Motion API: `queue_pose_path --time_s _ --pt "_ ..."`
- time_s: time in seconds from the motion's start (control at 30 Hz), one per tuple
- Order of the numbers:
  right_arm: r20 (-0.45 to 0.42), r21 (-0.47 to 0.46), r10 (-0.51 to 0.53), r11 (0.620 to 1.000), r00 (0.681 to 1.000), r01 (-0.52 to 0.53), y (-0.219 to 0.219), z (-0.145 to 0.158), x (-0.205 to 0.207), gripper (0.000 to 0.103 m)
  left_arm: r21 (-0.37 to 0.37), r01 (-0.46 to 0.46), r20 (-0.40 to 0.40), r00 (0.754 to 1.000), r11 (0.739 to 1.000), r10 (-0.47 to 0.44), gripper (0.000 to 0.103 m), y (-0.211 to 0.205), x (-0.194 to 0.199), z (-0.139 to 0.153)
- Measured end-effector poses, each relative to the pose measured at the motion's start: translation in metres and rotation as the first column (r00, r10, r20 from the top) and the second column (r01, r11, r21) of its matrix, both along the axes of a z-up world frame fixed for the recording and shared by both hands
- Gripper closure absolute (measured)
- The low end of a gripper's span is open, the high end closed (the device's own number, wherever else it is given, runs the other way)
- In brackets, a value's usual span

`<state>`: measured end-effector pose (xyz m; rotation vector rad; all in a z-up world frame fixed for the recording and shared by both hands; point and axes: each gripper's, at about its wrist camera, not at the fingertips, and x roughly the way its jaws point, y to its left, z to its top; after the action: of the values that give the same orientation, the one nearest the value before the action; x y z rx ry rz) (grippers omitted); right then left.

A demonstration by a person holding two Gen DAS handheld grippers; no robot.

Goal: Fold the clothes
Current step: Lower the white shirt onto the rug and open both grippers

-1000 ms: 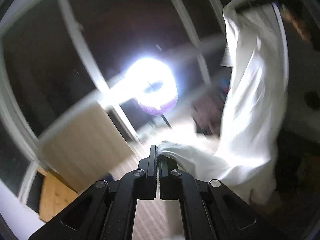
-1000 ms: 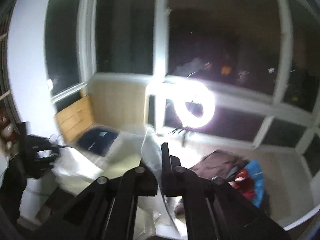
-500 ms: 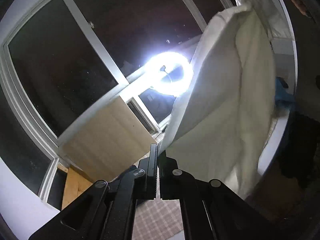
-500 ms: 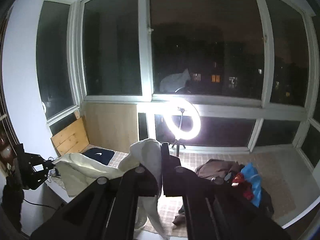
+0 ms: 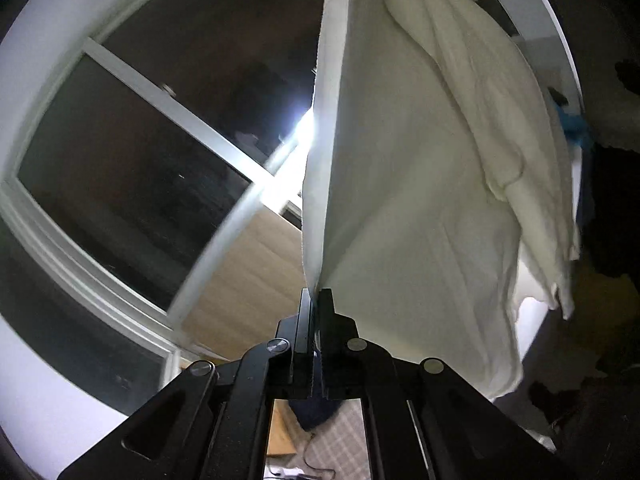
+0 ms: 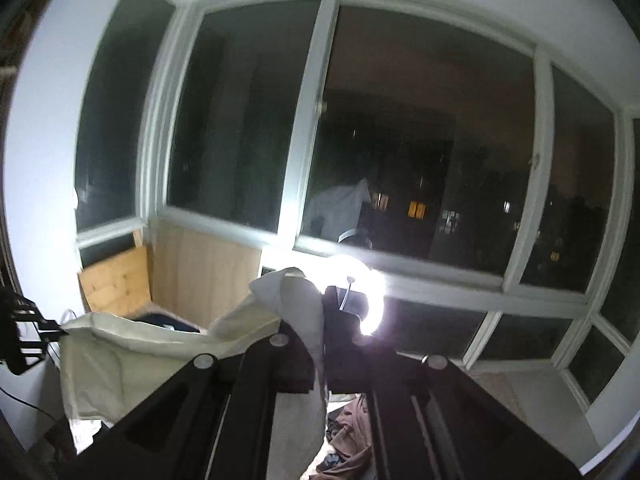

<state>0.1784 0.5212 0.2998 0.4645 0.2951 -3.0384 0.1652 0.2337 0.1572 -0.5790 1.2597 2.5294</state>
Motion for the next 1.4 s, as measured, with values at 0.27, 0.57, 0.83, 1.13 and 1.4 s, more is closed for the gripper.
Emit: queue_pose_path --time_s 0.27,0.57,0.83,1.13,1.4 --pt "0.191 0.044 -0.049 0.998 0.98 0.041 -0.02 -0.147 -0.212 0.1 -0.067 -0.062 0.251 0.965 0.996 0.077 0.101 -0.021 -0.184 -0.106" --pt "0.393 0.128 -0.096 0.991 0.915 0.049 -0.05 -0.311 -0.394 0.101 -0.111 -0.103 0.462 0.875 0.988 0.143 0.102 -0.032 -0.351 -0.239" --pt "0.464 0.202 -0.17 0.976 0.869 0.083 -0.043 -0.394 -0.49 0.101 -0.093 -0.103 0.551 0.823 0.99 0.138 0.102 -0.029 -0.417 -0.303" --pt "0.485 0.194 -0.146 0.979 0.862 0.057 -0.041 -0.428 -0.512 0.101 -0.024 -0.101 0.613 0.784 0.995 0.095 0.102 -0.024 -0.432 -0.347" --pt "0.446 0.136 -0.131 0.988 0.885 0.078 -0.013 -0.377 -0.489 0.101 0.019 -0.114 0.645 0.761 0.993 0.075 0.102 -0.033 -0.444 -0.352"
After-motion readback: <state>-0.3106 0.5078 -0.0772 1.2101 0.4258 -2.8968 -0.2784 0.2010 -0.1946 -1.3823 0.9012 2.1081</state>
